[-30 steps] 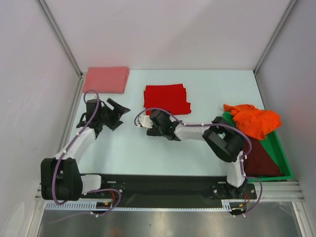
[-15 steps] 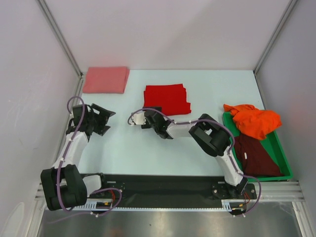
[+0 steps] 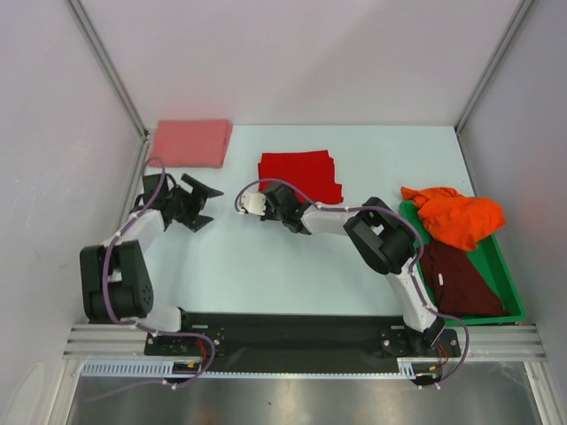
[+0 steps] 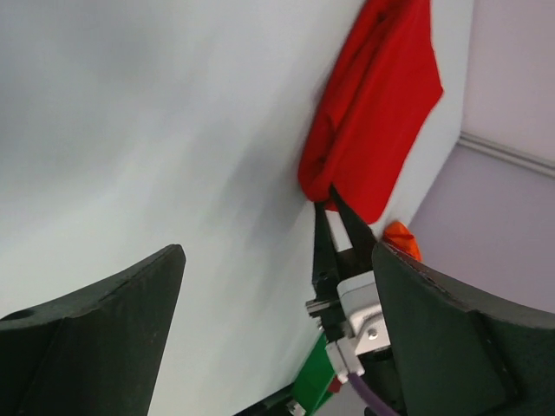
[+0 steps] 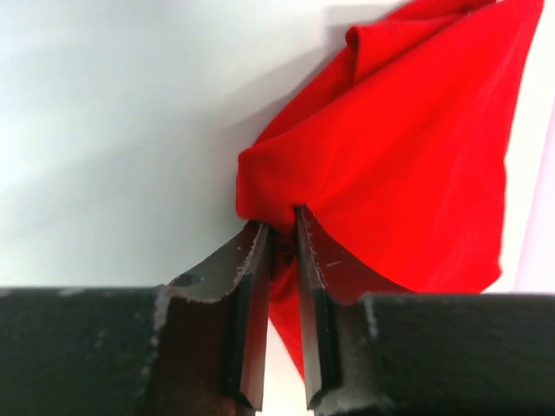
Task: Fold and stack the t-shirts
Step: Neatly place the folded tshirt to the corner
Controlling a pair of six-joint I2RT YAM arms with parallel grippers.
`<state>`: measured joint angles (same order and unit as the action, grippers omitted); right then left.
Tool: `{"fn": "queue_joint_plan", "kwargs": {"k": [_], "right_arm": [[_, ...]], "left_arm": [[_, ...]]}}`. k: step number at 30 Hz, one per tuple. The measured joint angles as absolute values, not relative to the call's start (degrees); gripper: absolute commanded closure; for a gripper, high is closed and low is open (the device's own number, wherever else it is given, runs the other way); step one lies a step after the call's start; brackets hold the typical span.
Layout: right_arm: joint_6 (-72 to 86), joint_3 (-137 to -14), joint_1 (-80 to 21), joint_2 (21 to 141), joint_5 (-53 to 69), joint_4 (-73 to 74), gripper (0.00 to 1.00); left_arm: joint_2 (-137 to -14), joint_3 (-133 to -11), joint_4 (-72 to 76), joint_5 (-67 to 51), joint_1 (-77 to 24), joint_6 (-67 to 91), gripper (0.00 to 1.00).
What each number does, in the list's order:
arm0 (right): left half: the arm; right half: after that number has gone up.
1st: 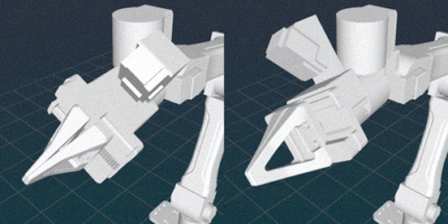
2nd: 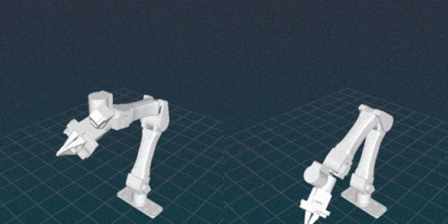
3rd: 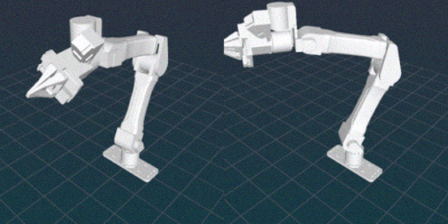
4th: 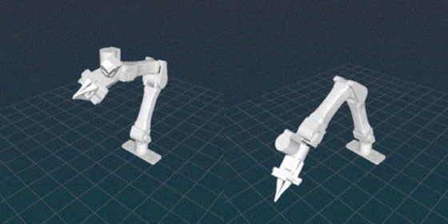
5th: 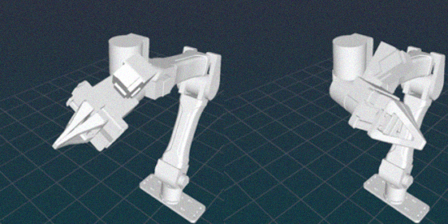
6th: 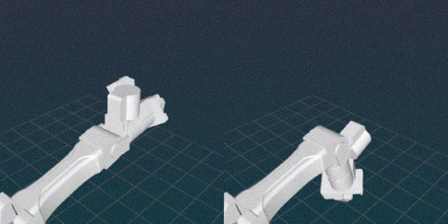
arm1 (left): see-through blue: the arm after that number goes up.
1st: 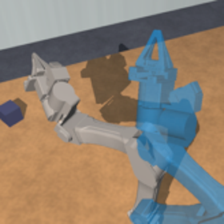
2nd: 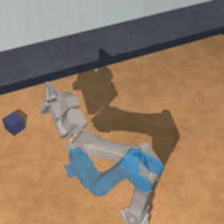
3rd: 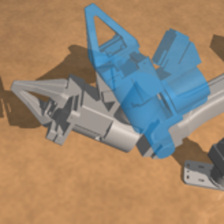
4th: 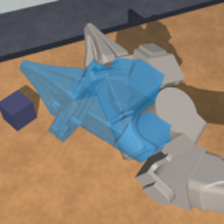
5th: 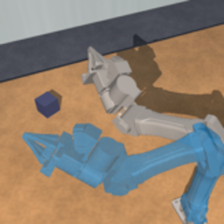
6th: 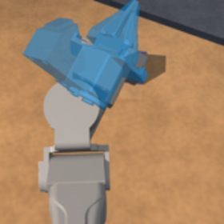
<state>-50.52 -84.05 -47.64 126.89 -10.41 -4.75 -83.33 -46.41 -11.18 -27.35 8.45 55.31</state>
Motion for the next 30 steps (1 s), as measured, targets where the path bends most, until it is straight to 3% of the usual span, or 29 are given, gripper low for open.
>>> {"fn": "queue_joint_plan", "kwargs": {"k": [16,30], "right_arm": [[-43.42,-84.05,-43.03,121.49,-1.91,-3.92,0.84],[-39.51,-84.01,-42.59,119.90,1.28,-5.06,0.84]], "left_arm": [[-111.33,-65.19,3.60,-33.69,-5.74,70.19,0.03],[-121.21,-72.25,5.15,-32.93,-10.31,77.95,0.06]]}}
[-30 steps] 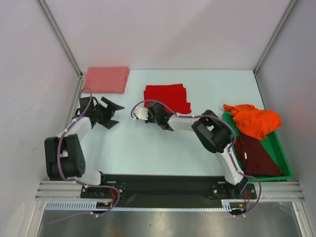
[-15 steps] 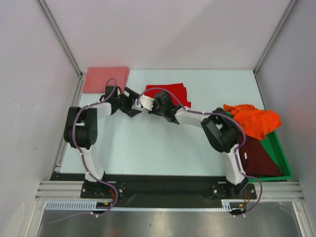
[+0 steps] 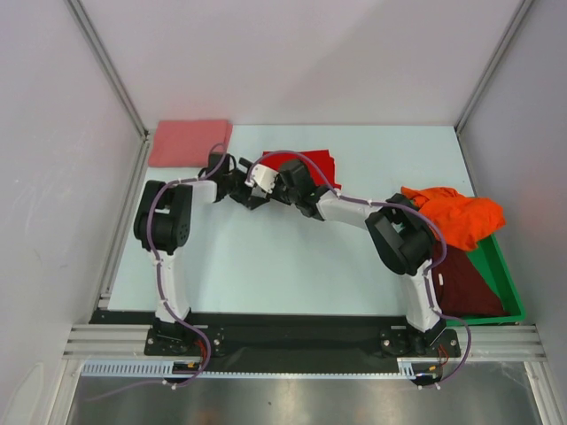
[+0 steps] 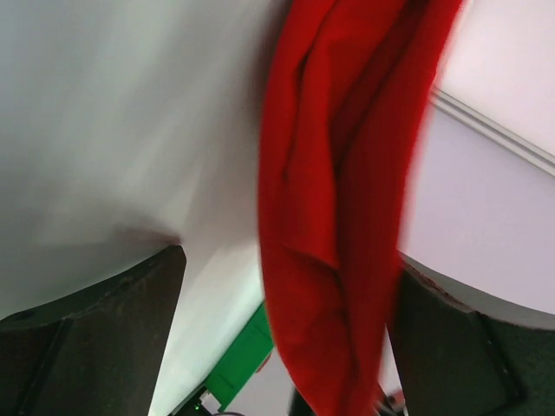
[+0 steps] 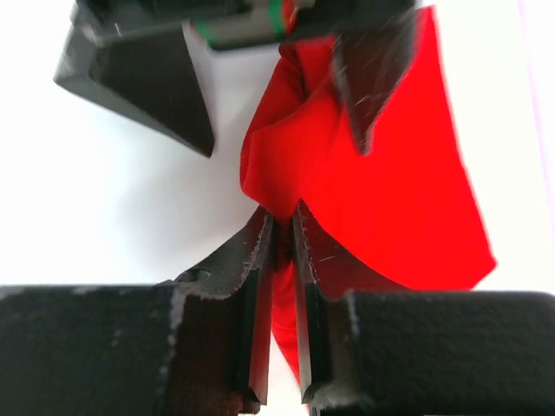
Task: Fold and stack the t-shirts
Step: Neatly place the folded tshirt to the corner
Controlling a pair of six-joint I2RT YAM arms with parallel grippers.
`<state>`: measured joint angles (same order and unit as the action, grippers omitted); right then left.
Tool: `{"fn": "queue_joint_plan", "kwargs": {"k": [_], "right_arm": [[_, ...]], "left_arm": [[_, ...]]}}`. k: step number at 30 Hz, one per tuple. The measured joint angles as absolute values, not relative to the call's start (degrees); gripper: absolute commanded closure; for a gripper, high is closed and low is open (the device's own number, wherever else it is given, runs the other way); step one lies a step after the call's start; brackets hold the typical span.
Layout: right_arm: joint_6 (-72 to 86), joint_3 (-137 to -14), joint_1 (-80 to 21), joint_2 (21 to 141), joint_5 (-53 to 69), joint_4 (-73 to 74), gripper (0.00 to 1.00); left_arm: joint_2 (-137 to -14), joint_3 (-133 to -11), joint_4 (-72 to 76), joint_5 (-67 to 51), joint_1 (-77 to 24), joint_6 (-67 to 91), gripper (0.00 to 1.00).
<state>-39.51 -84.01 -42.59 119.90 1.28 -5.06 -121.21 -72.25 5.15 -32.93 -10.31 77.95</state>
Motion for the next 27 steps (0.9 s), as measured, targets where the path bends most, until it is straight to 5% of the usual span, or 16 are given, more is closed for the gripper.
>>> {"fn": "queue_joint_plan", "kwargs": {"k": [8,12,16,17,19,27], "right_arm": [[-38.41,-82.50,-42.57,117.84,2.07,-7.57,0.83],[-37.60,-81.06,-42.52,117.78,2.46,-8.27,0.77],[-34.81,-80.31,-42.24,117.73,2.46,-8.64,0.47],[-33.67,-80.05,-42.15,117.54,2.44,-8.84,0.23],[-30.35,-78.56,-41.78,116.22,1.98,-9.32,0.01],[-14.04,-71.13,-41.10,98.80,-7.22,-1.98,0.00]], "left_arm": [[-124.60,-78.11,2.96,-29.67,-11.25,76.90,0.26],[-125.27,-78.17,4.62,-28.84,-11.25,76.25,0.71],[-125.43,-78.22,6.31,-28.56,-11.27,73.14,0.99],[-125.43,-78.52,6.15,-28.36,-11.29,71.83,1.00],[-125.40,-80.09,3.99,-26.50,-11.46,67.05,1.00],[-124.53,-92.66,-6.55,-23.11,-11.64,46.24,1.00]]}}
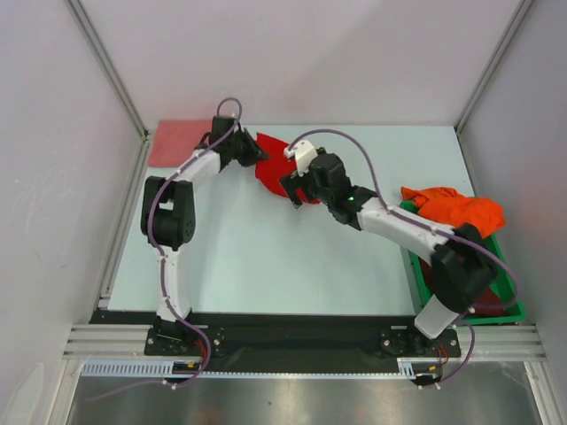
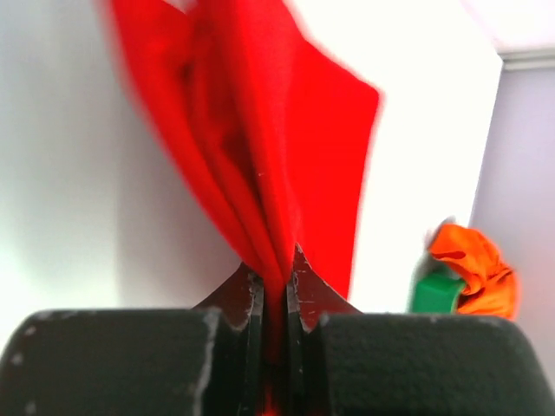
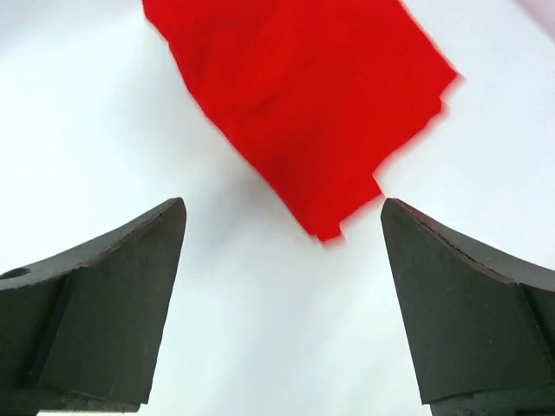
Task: Fold and stack the t-shirts
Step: Neatly place the folded tshirt to the corner
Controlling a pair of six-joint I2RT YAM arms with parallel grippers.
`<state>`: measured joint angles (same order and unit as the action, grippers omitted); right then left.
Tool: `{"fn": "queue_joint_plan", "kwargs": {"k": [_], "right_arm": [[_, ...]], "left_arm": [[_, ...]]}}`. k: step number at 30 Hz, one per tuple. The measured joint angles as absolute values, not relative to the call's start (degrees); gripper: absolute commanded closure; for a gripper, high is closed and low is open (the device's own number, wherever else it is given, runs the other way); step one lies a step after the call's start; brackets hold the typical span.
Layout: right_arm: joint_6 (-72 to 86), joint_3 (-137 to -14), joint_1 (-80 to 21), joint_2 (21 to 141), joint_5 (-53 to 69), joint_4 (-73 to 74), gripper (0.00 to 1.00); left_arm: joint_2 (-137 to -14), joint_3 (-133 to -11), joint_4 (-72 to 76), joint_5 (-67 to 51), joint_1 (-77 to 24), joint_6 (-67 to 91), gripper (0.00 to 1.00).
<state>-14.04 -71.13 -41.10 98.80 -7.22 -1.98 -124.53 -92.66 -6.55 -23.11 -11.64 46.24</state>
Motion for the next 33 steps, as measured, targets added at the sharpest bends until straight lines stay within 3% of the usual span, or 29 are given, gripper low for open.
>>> {"fn": "queue_joint_plan", "kwargs": {"k": [6,10,19,33], "right_arm": [[-5.89,-61.69,-42.85,79.90,-10.46,2.39,0.00],[-1.93,-54.28,-43.66,74.43,-9.58,5.02,0.00],[2.87,-47.59,-45.60,69.84,-7.07,9.80,0.00],[4.71,-46.94,-45.04,71.81,-7.90,8.91,0.00]], "left_arm": [[-130.30,-121.30,-22.65,-22.04,-11.66,27.92,1.00],[-131.26,-130.93,-29.10,-19.53,-11.11,18.48,1.00],[-135.87,-140.59,-35.14,-20.51,-6.00,7.35,1.00],[-138.12,-141.58,-33.47,-30.81,-0.01,1.34,1.00]]}}
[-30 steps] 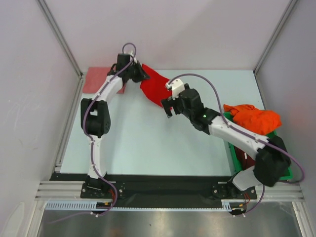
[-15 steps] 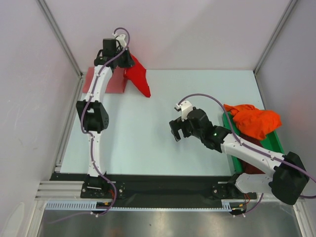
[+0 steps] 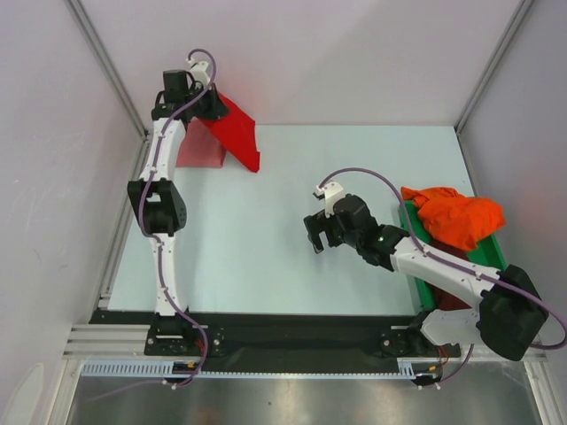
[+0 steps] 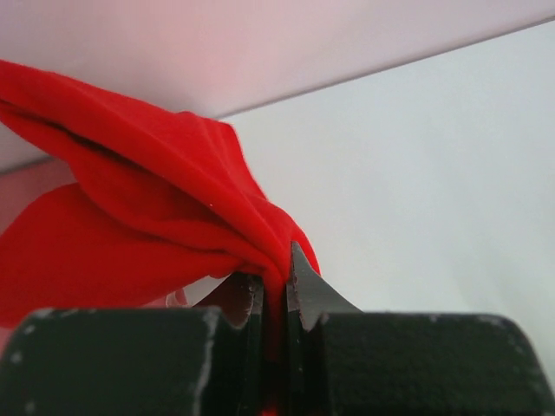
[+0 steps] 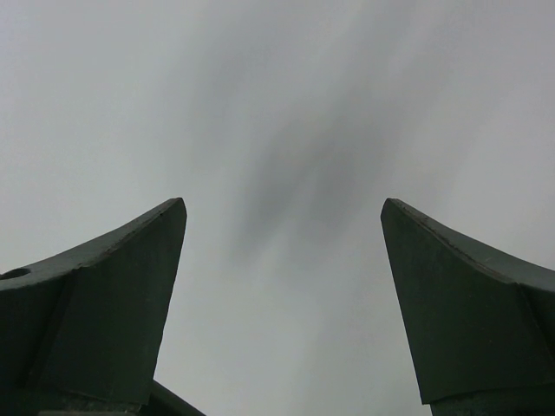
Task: Fold and stack the t-shirts
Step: Neatly place the folded tshirt to the corner
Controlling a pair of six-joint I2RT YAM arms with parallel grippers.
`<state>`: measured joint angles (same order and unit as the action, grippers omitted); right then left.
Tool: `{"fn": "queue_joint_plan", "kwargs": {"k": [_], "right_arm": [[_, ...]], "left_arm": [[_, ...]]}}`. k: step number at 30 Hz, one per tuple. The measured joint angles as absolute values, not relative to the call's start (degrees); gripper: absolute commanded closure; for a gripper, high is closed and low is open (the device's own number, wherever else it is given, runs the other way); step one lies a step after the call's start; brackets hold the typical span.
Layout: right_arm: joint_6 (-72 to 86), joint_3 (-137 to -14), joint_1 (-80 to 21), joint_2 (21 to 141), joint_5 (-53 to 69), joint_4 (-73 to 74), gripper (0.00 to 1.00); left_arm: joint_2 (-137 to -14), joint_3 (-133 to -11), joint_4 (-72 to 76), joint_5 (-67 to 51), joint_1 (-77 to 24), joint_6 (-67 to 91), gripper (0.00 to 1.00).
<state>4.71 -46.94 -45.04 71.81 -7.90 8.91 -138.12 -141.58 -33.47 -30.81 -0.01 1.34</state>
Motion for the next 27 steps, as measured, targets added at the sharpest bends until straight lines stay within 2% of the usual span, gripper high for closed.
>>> {"fn": "queue_joint_plan", "kwargs": {"k": [9,27], "right_arm": [[6.07,-46.94,-45.04,74.11,-7.92,9.17,0.00],[7.42,-47.11,-45.06,77.47,-7.92,8.67,0.00]], "left_arm": [[-138.12,-141.58,-20.91,-40.27,2.22,6.74,1.00],[-138.56,-142.34,-13.63,-49.50,9.13,13.10,1.00]]}}
